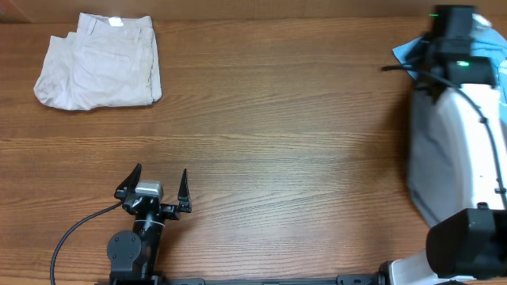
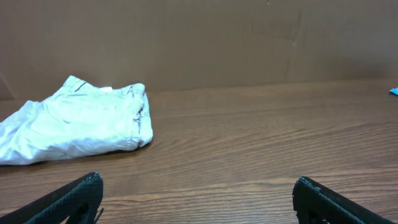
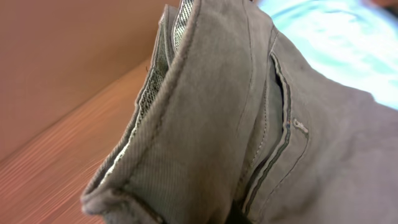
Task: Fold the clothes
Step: 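Drag the grey pants left and lay them flat mid-table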
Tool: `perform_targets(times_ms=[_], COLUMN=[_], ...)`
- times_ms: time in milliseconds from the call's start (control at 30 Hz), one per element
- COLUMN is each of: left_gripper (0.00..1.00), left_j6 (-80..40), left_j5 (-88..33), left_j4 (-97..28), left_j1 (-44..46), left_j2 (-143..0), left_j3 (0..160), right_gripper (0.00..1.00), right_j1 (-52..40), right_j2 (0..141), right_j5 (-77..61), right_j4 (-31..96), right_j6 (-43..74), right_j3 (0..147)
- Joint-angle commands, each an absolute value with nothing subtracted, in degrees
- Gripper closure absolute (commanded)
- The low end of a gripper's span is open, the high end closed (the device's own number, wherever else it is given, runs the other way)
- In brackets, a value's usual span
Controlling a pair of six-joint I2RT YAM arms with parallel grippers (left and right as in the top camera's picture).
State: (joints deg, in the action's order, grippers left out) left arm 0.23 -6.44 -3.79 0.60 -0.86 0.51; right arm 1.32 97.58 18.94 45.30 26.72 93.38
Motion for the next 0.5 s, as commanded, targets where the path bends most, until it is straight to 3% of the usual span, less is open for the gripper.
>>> perform_targets(times_ms=[0, 467], left_gripper=[0.00, 0.00], left_j6=[1.32, 1.32], left_j5=[-6.87, -6.87], left_j4=[-3.79, -3.79], left_j1=[0.38, 0.38], left_j2=[-0.21, -0.21], left_j3=[0.27, 0.27], right_gripper=[0.96, 0.94], right_j1=[-4.95, -29.56], right_j2=[96.57, 107.55], right_j5=[16.64, 7.33], right_j4=[42.81, 39.03], right_j6=[27.05, 32.01], right_j3=[94.67, 94.48])
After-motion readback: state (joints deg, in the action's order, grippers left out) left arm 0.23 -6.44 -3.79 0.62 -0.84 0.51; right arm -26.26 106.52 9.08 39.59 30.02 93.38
